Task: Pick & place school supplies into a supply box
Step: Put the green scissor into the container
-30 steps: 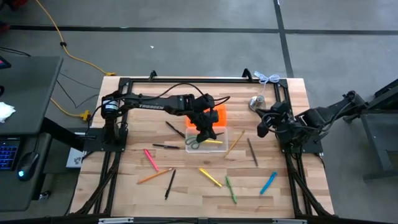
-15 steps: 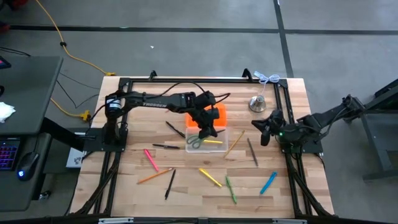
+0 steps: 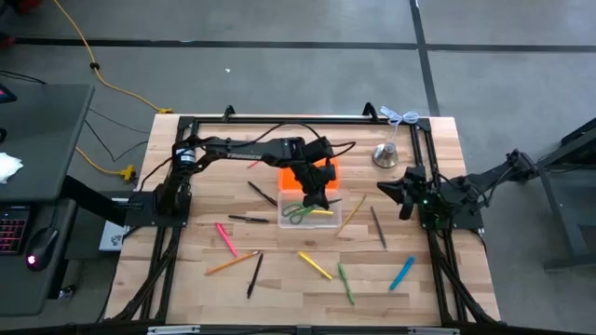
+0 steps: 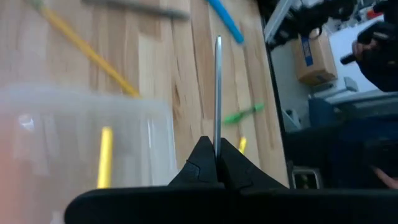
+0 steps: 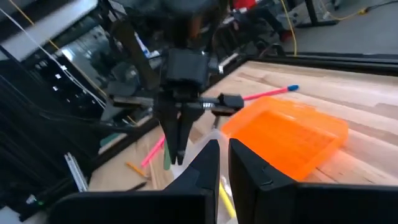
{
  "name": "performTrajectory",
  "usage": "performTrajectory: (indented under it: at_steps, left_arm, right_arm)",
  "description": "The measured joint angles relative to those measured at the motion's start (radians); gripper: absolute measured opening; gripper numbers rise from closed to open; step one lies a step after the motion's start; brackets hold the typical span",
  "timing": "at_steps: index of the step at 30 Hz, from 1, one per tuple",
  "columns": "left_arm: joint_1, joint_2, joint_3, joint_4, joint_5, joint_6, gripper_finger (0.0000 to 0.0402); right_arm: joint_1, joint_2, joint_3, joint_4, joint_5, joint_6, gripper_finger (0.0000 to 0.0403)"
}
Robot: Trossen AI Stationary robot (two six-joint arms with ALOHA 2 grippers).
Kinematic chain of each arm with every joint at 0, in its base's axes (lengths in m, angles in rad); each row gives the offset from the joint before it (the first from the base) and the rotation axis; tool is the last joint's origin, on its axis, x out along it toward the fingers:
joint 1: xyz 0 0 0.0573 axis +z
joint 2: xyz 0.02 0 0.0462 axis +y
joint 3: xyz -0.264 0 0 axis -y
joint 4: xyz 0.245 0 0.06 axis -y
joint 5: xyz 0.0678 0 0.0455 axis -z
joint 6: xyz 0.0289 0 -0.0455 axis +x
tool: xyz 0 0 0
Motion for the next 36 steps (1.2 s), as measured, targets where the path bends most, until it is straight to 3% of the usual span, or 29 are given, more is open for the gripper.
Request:
performTrajectory:
  at_steps: [16, 22, 36]
  left_arm:
    - [0.021, 0.023, 0.006, -0.062, 0.061, 0.030, 0.0012]
    - [0.021, 0.055, 0.003, -0.071, 0.109, 0.022, 0.0012]
    - [0.055, 0.078, 0.005, -0.001, 0.091, 0.015, 0.0012]
  right_arm:
    - [0.000, -0.042, -0.116, 0.085, -0.112, 0.000, 0.0012]
    - [0.000, -0.042, -0.116, 0.088, -0.111, 0.000, 0.0012]
    - [0.000, -0.042, -0.116, 0.111, -0.110, 0.000, 0.0012]
